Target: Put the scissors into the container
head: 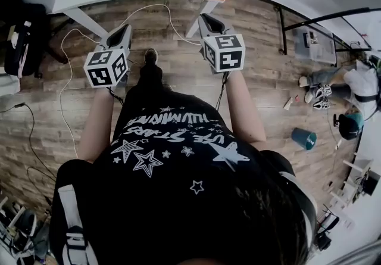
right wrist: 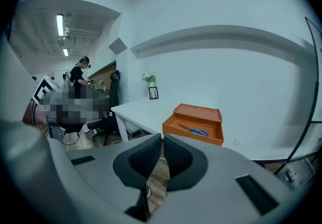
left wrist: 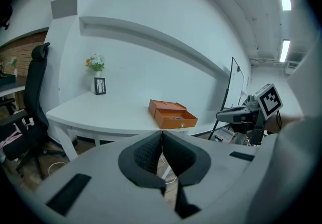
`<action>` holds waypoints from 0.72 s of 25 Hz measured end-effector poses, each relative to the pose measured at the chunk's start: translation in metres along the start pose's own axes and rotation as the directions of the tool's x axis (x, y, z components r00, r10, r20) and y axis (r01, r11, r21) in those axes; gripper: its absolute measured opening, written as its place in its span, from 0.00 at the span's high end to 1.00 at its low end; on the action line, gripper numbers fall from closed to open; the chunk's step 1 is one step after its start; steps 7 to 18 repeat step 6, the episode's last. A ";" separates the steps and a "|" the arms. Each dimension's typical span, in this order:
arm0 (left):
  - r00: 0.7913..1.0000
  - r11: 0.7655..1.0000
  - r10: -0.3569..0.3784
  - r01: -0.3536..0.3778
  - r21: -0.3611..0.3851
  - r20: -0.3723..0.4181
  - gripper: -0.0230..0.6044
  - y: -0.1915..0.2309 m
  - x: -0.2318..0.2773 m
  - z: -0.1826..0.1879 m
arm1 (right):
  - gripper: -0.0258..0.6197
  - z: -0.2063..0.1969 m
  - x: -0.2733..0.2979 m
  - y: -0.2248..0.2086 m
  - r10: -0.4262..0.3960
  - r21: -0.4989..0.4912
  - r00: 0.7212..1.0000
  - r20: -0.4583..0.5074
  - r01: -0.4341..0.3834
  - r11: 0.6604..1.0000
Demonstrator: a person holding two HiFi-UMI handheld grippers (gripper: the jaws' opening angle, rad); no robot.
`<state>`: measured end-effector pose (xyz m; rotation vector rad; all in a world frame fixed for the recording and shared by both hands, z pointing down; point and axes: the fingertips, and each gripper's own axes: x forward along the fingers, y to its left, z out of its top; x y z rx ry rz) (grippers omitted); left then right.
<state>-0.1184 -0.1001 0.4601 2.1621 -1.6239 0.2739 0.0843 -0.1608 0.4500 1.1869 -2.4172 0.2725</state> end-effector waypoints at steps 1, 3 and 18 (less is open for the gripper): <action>1.000 1.000 0.001 -0.001 -0.001 -0.002 0.93 -0.002 0.001 -0.001 | 0.88 -0.002 -0.001 -0.003 0.001 0.005 1.000 -0.002 -0.001 1.000; 1.000 1.000 0.002 -0.002 -0.002 -0.007 0.93 -0.008 0.008 -0.002 | 0.88 -0.006 0.000 -0.011 0.001 0.015 1.000 -0.005 -0.001 1.000; 1.000 1.000 0.003 -0.003 -0.003 -0.017 0.93 -0.015 0.018 -0.001 | 0.88 -0.011 0.002 -0.026 0.001 0.032 1.000 -0.011 -0.001 0.999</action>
